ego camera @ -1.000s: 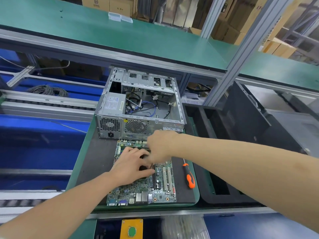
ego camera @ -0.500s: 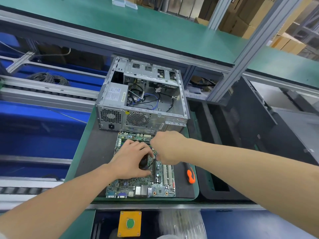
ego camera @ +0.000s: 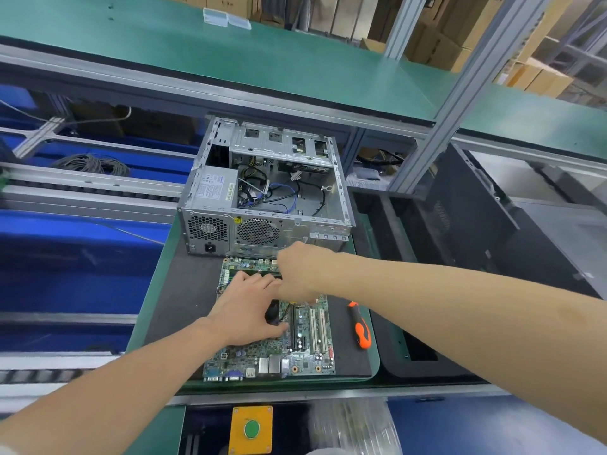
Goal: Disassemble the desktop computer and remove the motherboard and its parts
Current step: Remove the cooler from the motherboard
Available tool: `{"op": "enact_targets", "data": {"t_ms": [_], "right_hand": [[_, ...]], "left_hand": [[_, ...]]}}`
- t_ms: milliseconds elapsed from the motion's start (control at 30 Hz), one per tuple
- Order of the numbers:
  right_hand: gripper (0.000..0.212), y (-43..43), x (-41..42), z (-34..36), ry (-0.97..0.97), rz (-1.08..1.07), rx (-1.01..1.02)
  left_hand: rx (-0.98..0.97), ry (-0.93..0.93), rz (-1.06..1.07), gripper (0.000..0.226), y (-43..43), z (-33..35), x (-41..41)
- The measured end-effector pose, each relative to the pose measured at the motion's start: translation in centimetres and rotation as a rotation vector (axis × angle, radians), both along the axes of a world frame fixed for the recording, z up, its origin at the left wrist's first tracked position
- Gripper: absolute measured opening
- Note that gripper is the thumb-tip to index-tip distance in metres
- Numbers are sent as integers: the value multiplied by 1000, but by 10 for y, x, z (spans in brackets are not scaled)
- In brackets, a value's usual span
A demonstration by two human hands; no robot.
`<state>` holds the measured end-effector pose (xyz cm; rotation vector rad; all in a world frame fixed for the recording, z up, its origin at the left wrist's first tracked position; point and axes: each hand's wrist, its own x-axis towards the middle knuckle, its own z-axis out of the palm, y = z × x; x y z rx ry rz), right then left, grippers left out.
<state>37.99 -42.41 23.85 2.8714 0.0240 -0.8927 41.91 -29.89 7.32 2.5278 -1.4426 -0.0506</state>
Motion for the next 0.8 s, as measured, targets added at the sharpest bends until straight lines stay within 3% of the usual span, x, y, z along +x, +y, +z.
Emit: {"op": "enact_targets", "data": {"t_ms": [133, 200, 300, 400, 500, 633, 733, 800], "right_hand": [[34, 9, 8, -7, 267, 47, -119], [25, 7, 13, -13, 218, 12, -79], [20, 18, 5, -14, 104, 87, -182], [21, 34, -1, -16, 49, 198, -214], [12, 40, -7, -13, 60, 440, -296], [12, 26, -15, -7, -3, 652, -314], [14, -5, -15, 5, -118, 420, -242], [20, -25, -12, 12, -174, 197, -247]], "left_hand": [[9, -10, -4, 55, 0, -1, 2], [59, -4, 9, 68, -1, 0, 2], [169, -2, 8, 87, -2, 0, 3], [229, 11, -23, 80, -1, -1, 2], [260, 48, -41, 78, 1, 0, 2], [320, 43, -43, 43, 1, 7, 2], [257, 59, 13, 52, -3, 12, 1], [230, 81, 34, 81, -4, 13, 2]]}}
